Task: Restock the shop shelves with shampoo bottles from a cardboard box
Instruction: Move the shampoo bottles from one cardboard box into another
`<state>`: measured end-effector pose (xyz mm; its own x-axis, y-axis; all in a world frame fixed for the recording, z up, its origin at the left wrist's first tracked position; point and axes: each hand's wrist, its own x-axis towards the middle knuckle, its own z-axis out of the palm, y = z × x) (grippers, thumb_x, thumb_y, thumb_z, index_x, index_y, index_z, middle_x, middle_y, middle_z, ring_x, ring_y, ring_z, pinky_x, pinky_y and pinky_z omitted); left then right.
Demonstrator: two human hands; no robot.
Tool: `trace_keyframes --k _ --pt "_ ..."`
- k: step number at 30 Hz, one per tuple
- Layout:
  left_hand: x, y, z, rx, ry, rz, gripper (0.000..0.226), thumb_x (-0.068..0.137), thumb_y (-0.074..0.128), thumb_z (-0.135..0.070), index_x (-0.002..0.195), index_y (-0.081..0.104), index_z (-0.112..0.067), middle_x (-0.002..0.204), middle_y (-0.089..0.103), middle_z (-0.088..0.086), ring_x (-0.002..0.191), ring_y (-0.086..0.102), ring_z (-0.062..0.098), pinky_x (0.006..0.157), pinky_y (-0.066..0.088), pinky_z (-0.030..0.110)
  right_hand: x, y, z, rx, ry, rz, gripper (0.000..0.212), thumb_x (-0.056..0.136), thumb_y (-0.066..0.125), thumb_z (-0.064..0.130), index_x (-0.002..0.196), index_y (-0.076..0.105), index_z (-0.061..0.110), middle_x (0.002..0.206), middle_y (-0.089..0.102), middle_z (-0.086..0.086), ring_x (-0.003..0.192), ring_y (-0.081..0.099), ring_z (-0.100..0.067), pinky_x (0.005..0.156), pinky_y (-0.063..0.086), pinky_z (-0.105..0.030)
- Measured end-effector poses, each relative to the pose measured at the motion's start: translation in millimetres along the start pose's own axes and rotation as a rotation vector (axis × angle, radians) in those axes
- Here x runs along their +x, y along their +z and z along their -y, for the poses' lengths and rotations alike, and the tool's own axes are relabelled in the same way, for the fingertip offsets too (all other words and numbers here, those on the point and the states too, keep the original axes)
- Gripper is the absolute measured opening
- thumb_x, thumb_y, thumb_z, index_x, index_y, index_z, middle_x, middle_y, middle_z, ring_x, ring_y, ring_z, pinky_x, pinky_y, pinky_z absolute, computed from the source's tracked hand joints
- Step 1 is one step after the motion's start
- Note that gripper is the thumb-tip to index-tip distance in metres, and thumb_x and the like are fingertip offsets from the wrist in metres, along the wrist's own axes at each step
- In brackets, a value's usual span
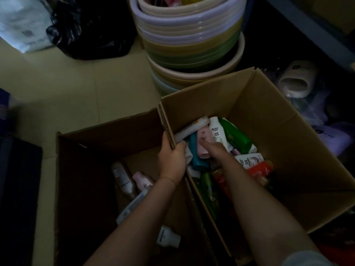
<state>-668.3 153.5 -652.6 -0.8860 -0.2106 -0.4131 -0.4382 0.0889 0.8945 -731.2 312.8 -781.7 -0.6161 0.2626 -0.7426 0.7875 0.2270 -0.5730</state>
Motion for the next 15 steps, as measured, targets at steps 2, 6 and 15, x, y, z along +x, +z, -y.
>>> trace_keyframes --k 2,6,15 --pt "1 2 2 0.013 0.005 -0.008 0.050 0.094 0.053 -0.017 0.141 0.050 -0.035 0.113 0.066 -0.009 0.099 0.061 0.009 0.086 0.044 0.029 0 4 0 0.057 0.032 0.068 0.086 0.086 0.062 0.060 0.146 0.039 0.002 0.141 0.052 -0.017 0.119 0.055 -0.035 0.088 0.051 -0.036" --pt "2 1 4 0.030 0.010 -0.006 0.052 0.093 0.054 -0.018 0.141 0.049 -0.037 0.119 0.066 -0.007 0.105 0.061 0.016 0.094 0.047 0.033 4 20 -5 0.023 -0.067 -0.035 0.082 0.096 0.043 0.059 0.155 0.019 0.007 0.157 0.031 -0.016 0.140 0.036 -0.034 0.115 0.031 -0.041" --pt "4 4 7 0.021 0.030 -0.004 0.051 0.094 0.052 -0.019 0.142 0.048 -0.036 0.115 0.067 -0.007 0.095 0.061 0.007 0.078 0.044 0.028 15 16 -12 0.460 0.105 0.230 0.067 0.084 0.071 0.049 0.139 0.048 0.017 0.132 0.059 -0.008 0.108 0.060 -0.027 0.089 0.051 -0.038"
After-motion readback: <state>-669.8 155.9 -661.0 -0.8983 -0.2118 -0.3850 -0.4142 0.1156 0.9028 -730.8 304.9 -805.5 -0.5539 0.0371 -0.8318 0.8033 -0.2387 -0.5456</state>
